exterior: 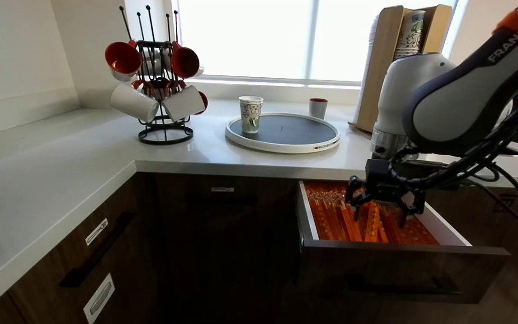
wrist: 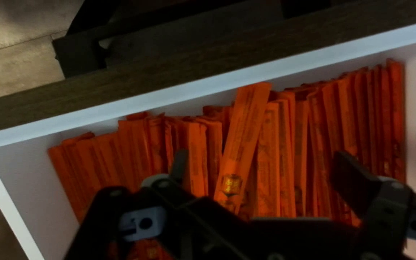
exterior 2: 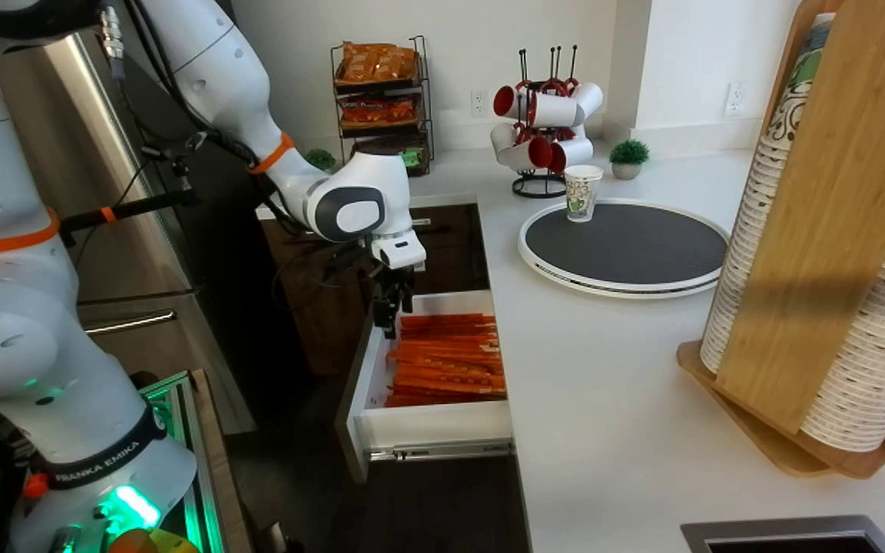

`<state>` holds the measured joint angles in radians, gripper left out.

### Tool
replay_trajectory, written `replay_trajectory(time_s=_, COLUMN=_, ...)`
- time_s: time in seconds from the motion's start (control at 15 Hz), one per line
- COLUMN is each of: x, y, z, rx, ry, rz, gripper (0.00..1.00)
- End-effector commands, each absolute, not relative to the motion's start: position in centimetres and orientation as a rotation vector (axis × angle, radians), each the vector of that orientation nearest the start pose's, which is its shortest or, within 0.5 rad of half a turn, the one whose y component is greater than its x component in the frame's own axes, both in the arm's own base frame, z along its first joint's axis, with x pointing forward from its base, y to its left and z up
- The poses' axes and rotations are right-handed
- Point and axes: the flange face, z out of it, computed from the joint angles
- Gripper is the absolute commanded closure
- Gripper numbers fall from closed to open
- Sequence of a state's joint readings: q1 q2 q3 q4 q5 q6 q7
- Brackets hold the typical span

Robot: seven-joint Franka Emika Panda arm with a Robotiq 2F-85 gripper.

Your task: Remove an orange object from the drawer and put it on the grey tray

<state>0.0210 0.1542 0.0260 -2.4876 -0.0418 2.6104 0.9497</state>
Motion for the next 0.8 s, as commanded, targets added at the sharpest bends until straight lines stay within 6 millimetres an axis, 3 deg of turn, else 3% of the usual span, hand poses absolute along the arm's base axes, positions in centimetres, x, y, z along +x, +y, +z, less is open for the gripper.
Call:
replay_trajectory(time_s=0.0, x=47.3, y=2.0, z=22.1, rx=-2.866, ry=1.38, rz=0.031, gripper=0.0)
replay_trajectory(time_s=0.47, x=48.6, y=-3.2, z=17.8, rx=-2.78, ry=1.58, rz=-0.085, gripper=0.0)
replay_trajectory(time_s=0.73, x=50.0, y=-4.3, z=15.8, rx=-2.765, ry=1.584, rz=-0.17, gripper=0.19)
